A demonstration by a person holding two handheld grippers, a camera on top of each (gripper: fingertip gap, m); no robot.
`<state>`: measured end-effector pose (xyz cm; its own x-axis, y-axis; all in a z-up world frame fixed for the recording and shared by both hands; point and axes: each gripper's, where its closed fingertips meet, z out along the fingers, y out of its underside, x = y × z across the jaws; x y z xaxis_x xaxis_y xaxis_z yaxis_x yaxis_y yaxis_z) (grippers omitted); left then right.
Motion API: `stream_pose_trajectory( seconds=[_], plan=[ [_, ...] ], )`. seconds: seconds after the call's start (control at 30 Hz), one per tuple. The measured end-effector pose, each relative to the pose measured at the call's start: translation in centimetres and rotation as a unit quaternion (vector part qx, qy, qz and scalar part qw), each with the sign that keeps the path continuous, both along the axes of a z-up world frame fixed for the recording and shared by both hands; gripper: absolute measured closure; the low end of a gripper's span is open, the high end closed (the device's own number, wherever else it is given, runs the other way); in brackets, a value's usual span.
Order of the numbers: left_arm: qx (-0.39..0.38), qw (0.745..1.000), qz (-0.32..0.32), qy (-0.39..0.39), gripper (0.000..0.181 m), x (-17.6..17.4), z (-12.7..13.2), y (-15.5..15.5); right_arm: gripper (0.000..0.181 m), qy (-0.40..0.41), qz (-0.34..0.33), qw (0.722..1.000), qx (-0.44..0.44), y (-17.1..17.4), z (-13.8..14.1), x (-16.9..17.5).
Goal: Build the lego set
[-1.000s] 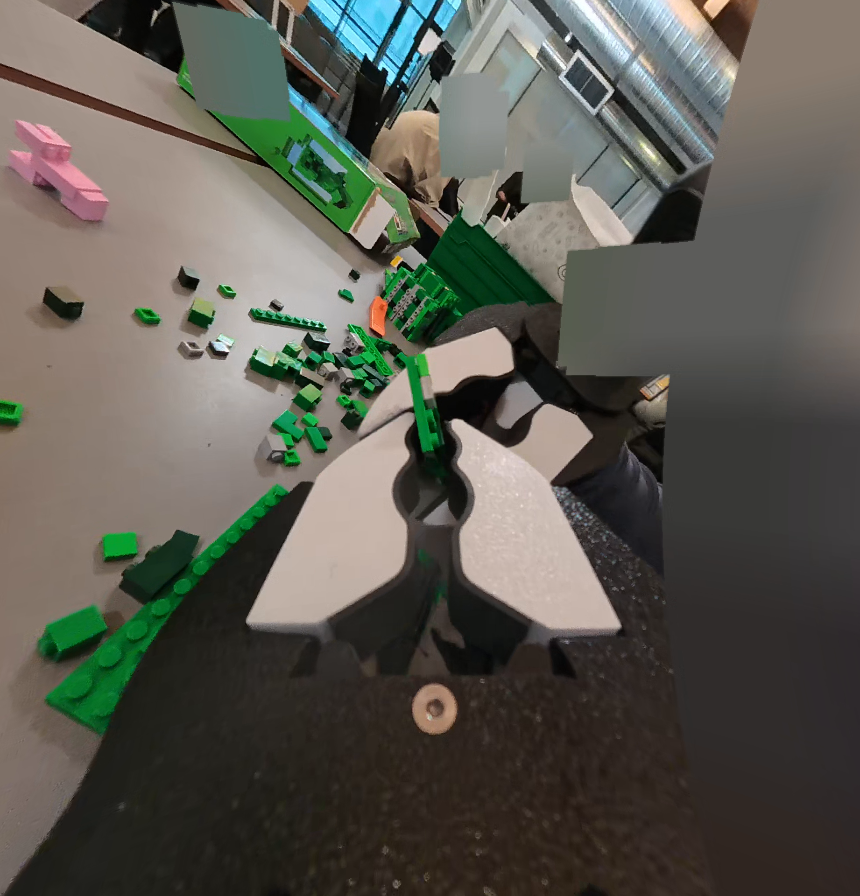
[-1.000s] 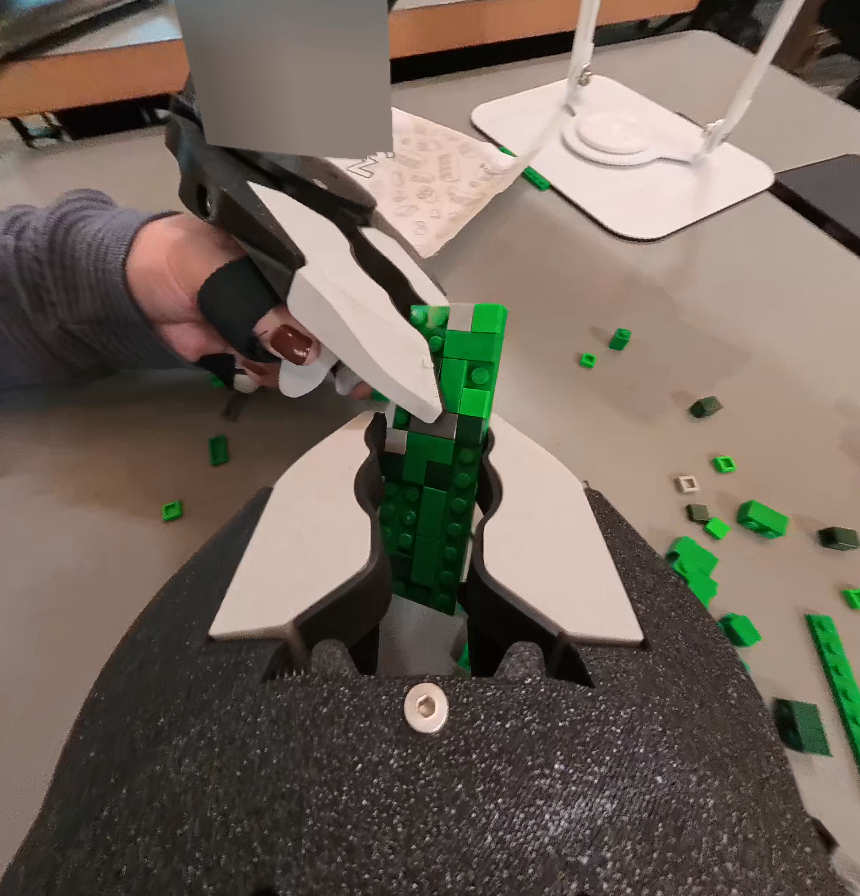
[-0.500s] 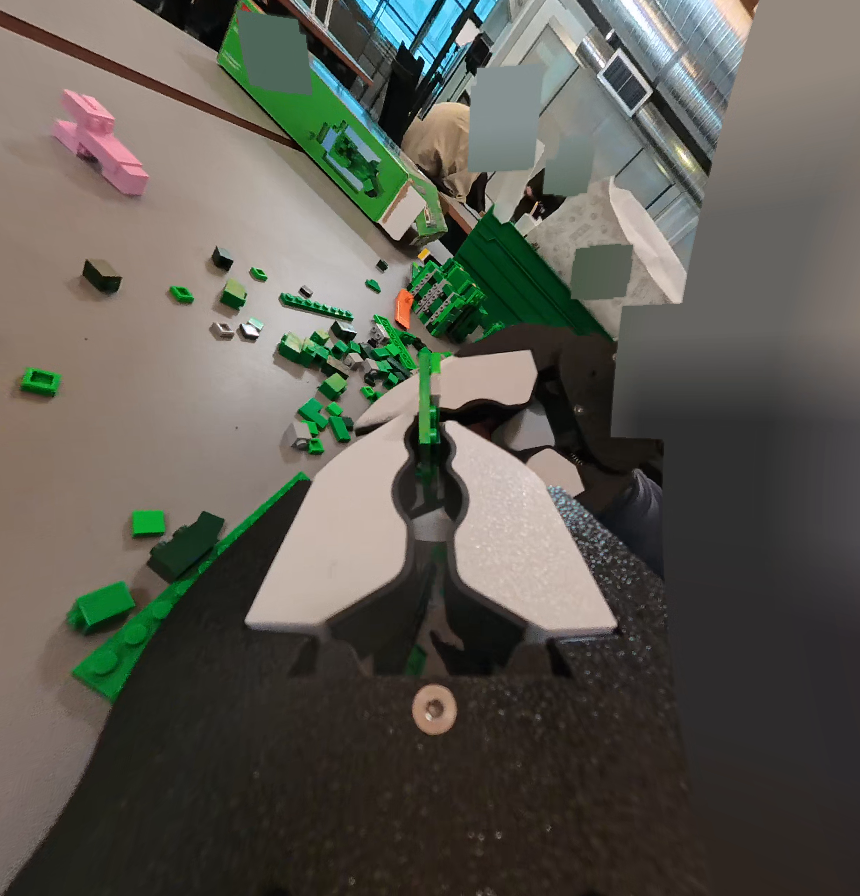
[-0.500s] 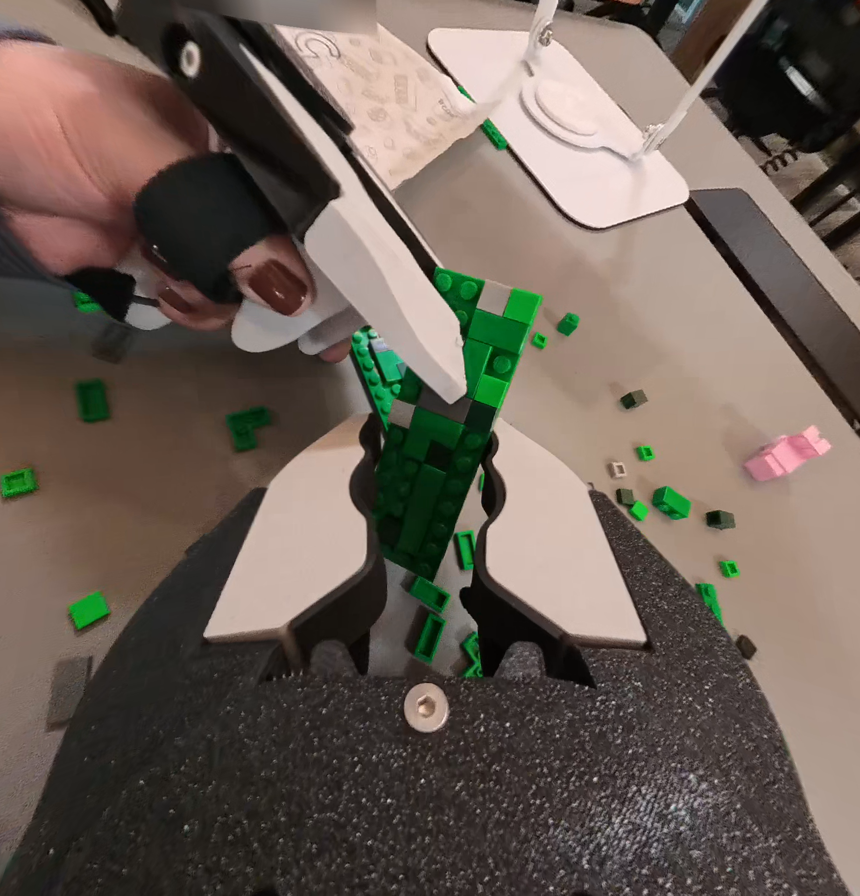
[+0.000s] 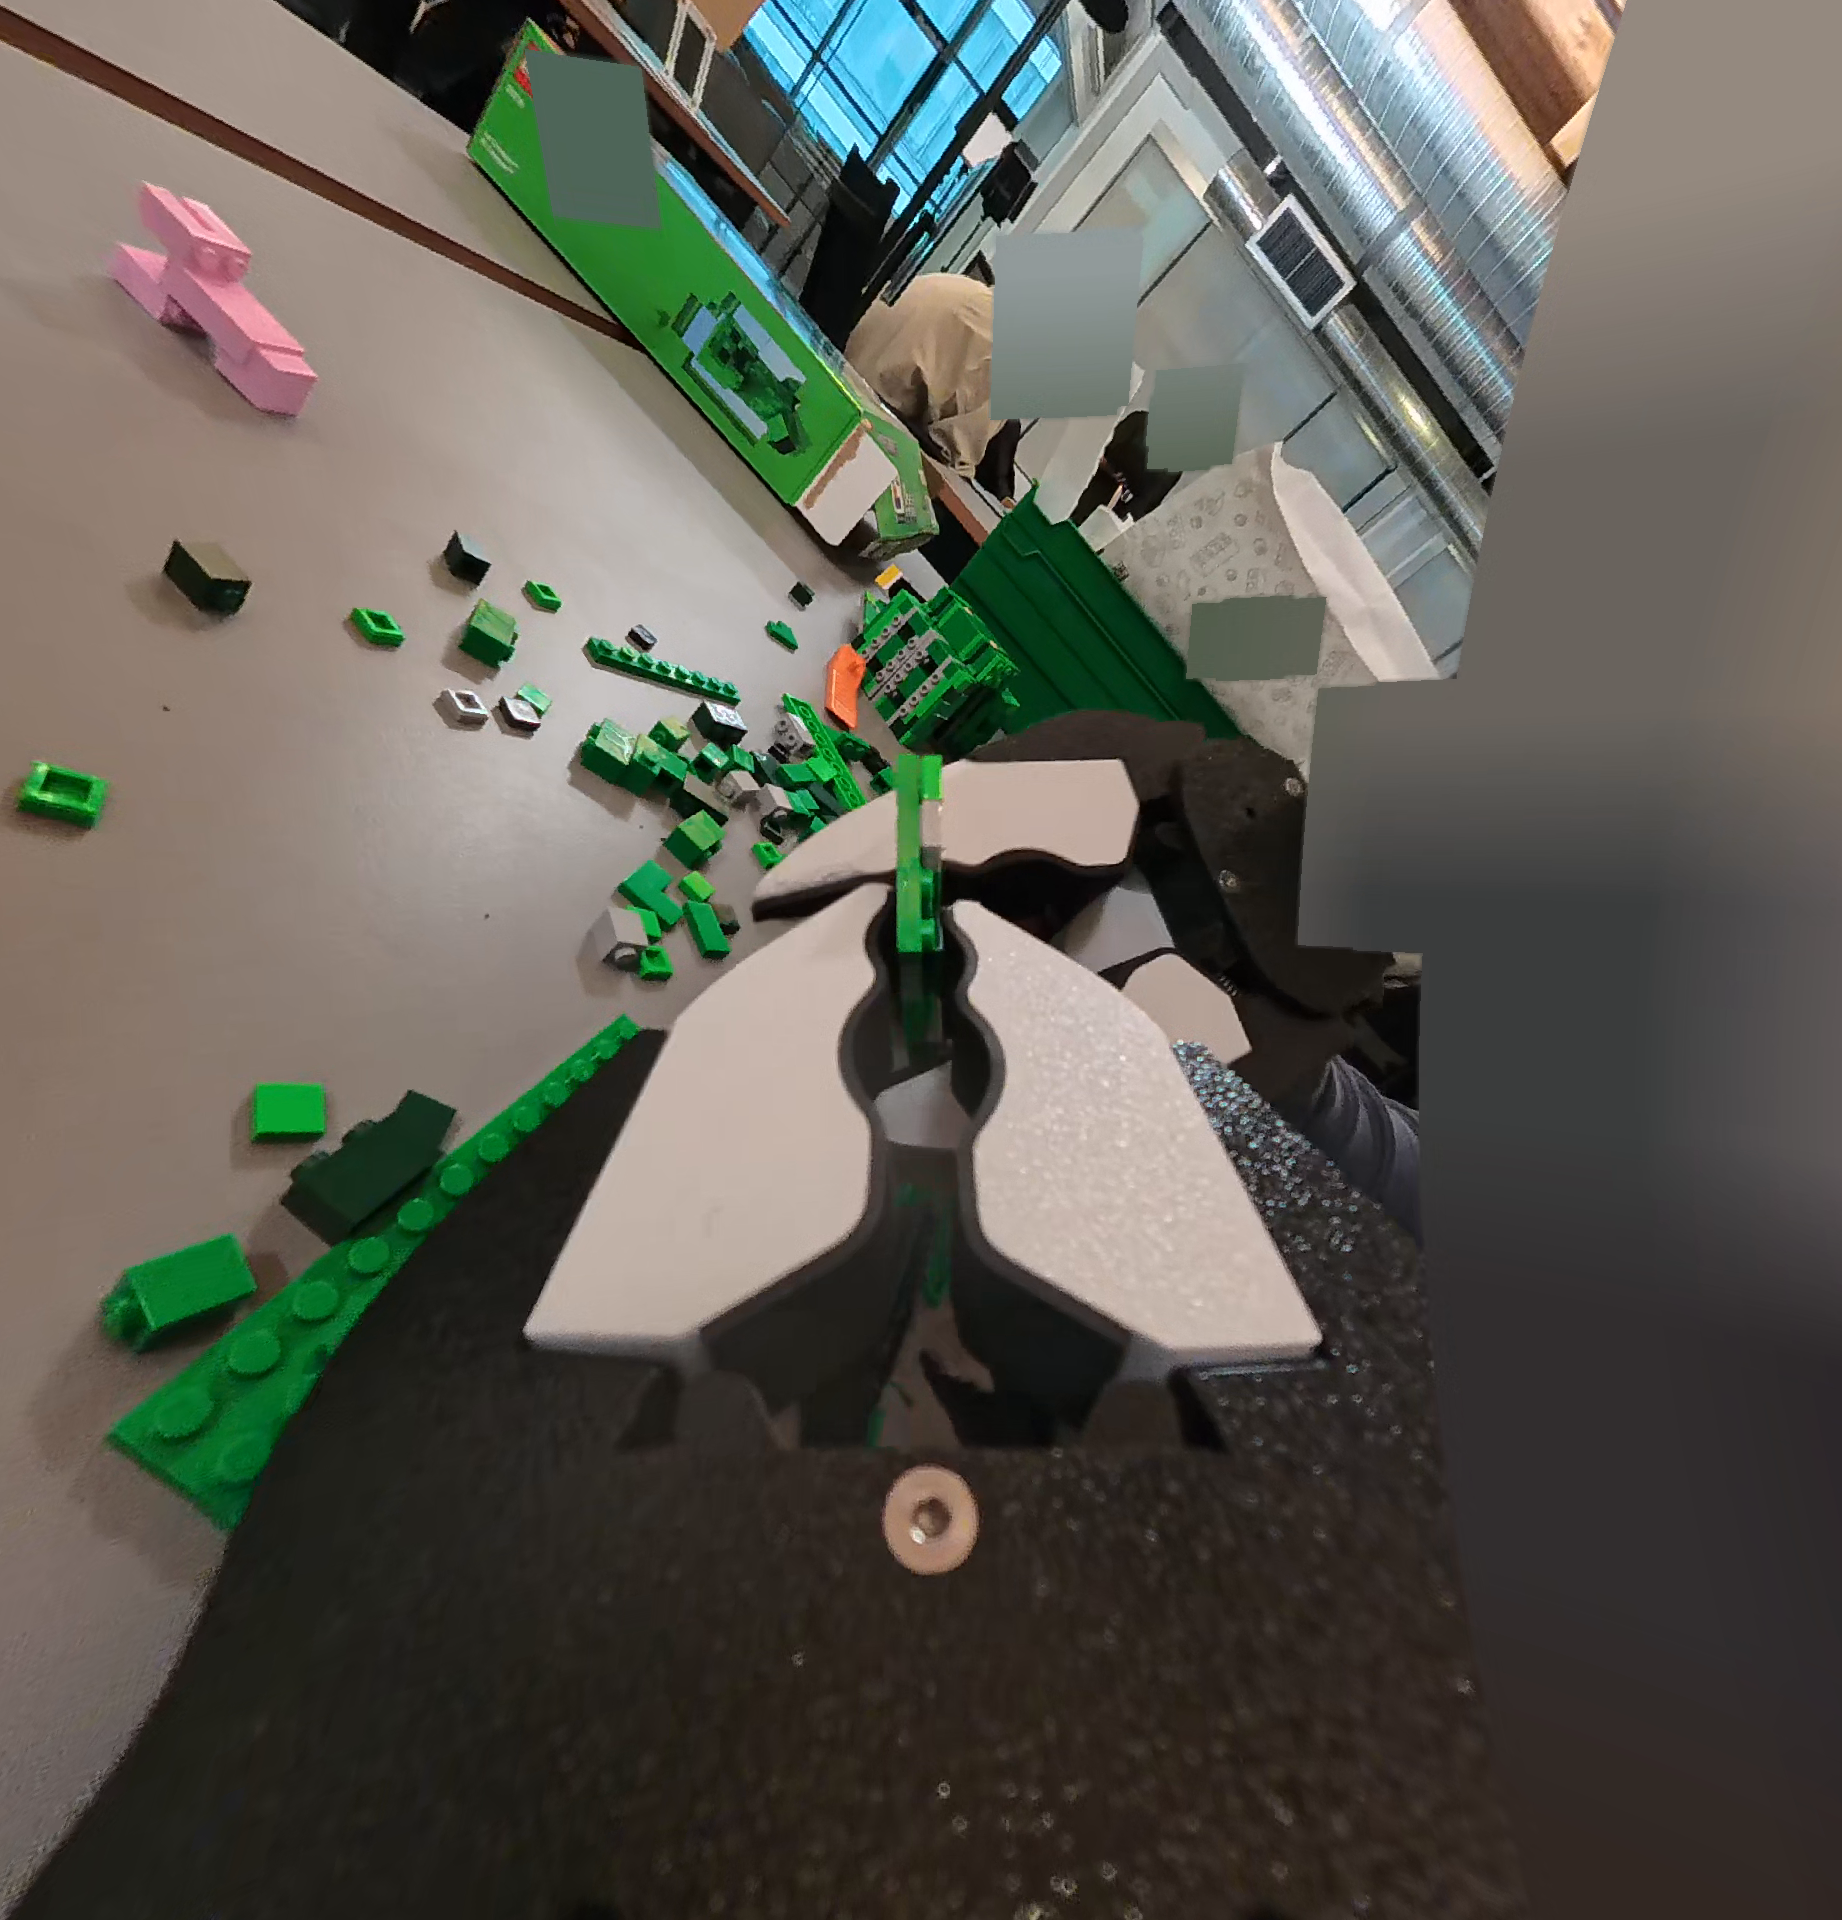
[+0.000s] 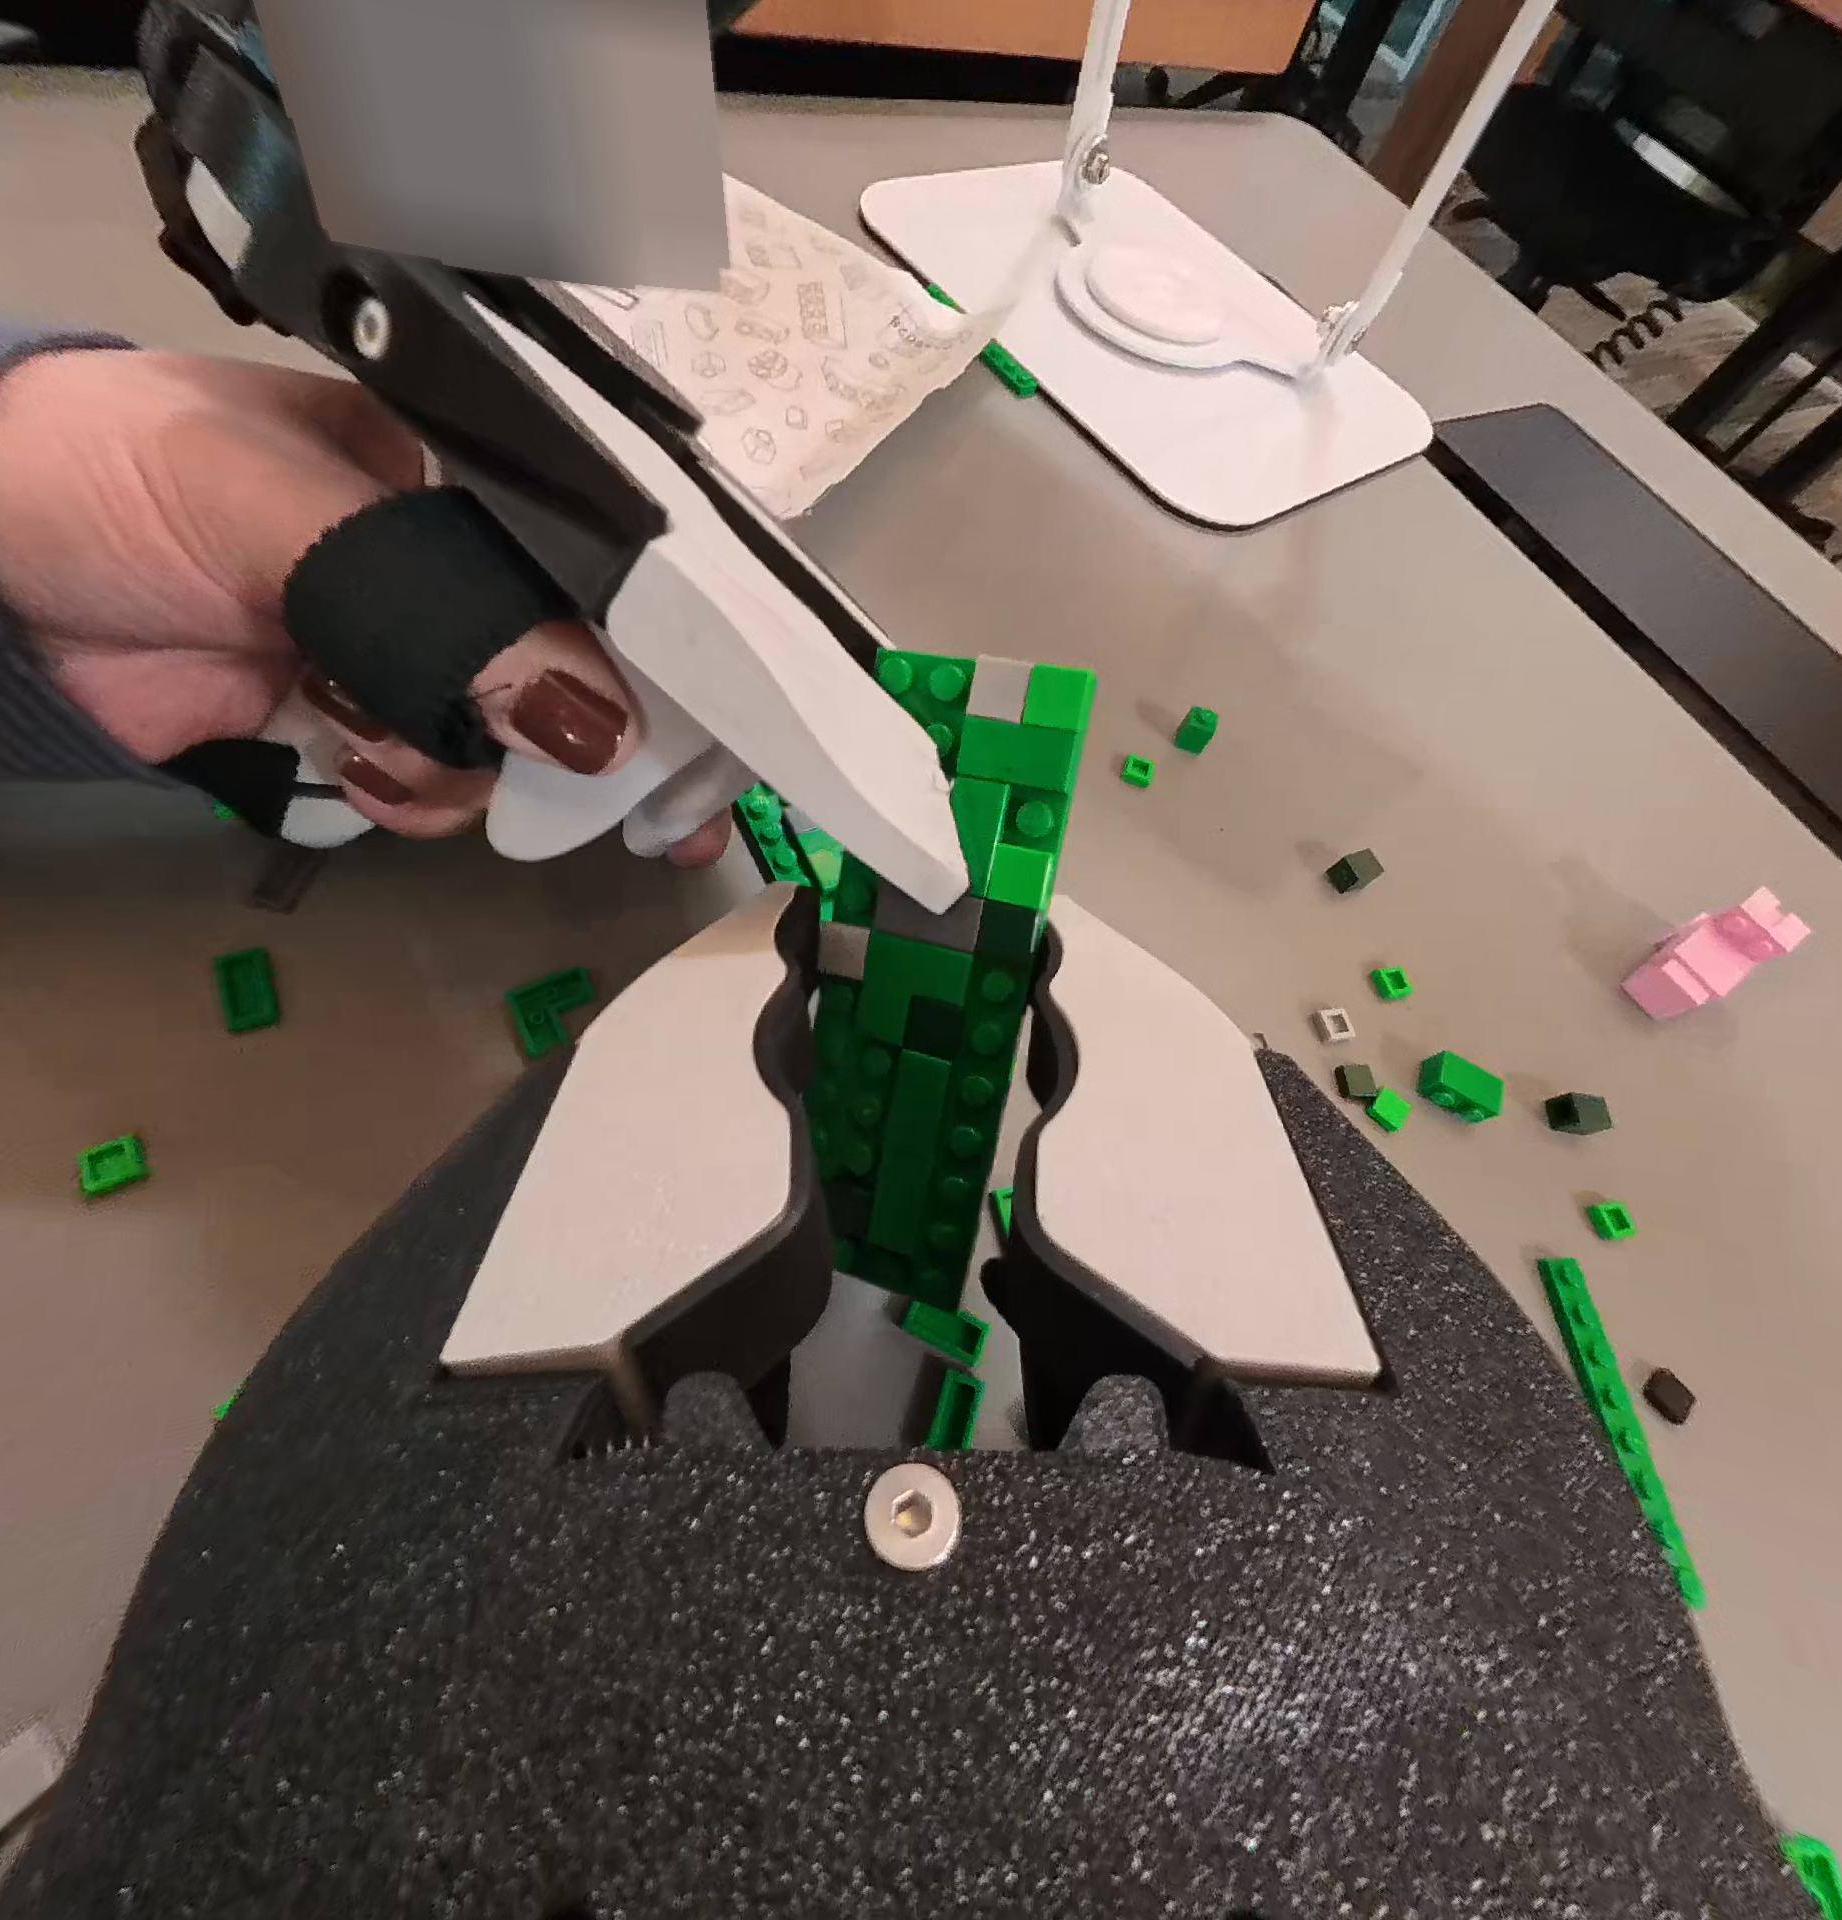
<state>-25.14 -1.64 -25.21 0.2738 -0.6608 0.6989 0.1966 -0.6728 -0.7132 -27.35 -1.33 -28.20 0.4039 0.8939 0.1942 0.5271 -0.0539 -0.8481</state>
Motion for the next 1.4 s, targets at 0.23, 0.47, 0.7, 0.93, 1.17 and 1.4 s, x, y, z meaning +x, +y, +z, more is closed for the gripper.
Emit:
stream_pose_trajectory(
  seconds=[0.23,0.47,0.7,0.93,1.17,1.4],
  plan=[
    [0.029,0.999,-0.024,0.034,0.175,0.2,-0.2,-0.6,0.147,0.018,0.046,0.997,-0.058,-0.9,-0.2,0.1],
    [0.041,0.996,-0.031,0.076,0.174,0.5,-1.0,-0.8,0.146,0.012,0.075,0.994,-0.082,-1.3,-0.9,0.3],
    [0.05,0.993,-0.038,0.099,0.174,0.7,-1.4,-1.0,0.146,0.01,0.094,0.99,-0.105,-1.8,-1.3,0.5],
    [0.067,0.988,-0.06,0.123,0.176,0.7,-1.7,-1.6,0.152,0.011,0.138,0.98,-0.141,-2.6,-1.5,0.6],
    [0.049,0.993,-0.041,0.1,0.176,0.4,-1.6,-1.0,0.149,0.001,0.118,0.987,-0.109,-1.8,-1.4,0.2],
    [0.041,0.997,-0.02,0.06,0.176,0.0,-0.6,-0.7,0.147,-0.006,0.063,0.997,-0.036,-0.9,-0.6,-0.3]
  ],
)
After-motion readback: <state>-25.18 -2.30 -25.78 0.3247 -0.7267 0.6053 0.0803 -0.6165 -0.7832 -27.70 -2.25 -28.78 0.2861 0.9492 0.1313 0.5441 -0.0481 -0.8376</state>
